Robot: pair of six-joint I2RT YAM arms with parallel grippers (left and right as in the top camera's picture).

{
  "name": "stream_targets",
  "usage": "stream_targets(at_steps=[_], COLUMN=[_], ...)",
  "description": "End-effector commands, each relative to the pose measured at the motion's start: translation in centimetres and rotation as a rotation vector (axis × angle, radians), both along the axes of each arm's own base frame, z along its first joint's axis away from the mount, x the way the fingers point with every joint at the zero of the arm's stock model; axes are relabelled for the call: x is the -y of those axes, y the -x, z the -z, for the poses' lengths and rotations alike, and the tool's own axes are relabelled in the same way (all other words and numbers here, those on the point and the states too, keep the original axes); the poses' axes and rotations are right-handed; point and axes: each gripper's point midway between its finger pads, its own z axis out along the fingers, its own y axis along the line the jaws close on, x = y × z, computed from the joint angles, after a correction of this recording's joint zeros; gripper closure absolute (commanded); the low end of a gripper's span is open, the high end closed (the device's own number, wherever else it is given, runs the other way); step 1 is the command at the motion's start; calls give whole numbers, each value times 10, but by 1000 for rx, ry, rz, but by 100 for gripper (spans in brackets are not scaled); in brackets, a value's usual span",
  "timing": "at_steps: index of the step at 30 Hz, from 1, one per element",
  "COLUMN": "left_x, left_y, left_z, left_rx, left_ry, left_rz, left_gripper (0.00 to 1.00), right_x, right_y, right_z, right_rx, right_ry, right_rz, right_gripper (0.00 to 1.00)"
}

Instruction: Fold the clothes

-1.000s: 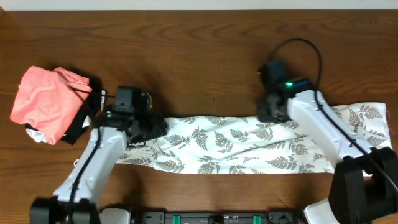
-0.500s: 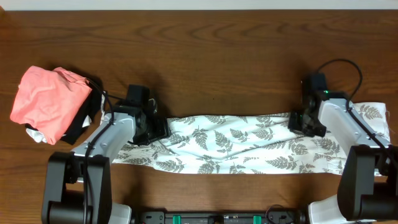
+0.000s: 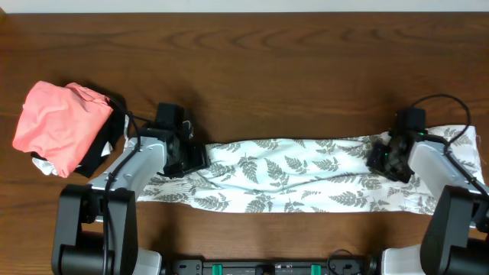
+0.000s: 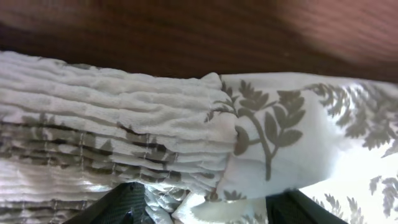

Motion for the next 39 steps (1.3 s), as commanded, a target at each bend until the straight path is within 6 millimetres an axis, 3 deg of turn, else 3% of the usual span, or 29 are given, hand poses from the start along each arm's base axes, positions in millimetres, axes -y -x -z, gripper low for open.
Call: stream_targets(at_steps=[1, 6, 14, 19, 26, 31, 39], left_x=[-5, -2, -2, 3, 7, 10, 14], left_y=[9, -6, -6, -12, -39, -61, -92], left_z=[24, 23, 23, 20, 14, 6, -10], left_rx=[-50, -2, -3, 22, 138, 233, 380], left_ry=[-31, -17, -15, 15, 34, 49, 71], left_rz=[-2, -47, -49, -49, -48, -48, -48], left_gripper=[37, 36, 37, 36, 36, 36, 36], right_x=[19, 30, 30, 24, 22, 23, 14], right_y=[33, 33, 32, 20, -1, -23, -83], right_z=[28, 27, 28, 27, 25, 20, -2], right_rx=[-116, -105, -99, -44, 42, 132, 375], right_ry=[34, 37, 33, -11, -28, -9, 29], right_rz=[31, 50, 55, 45, 13, -35, -122], right_gripper=[76, 74, 72, 71, 69, 69, 69])
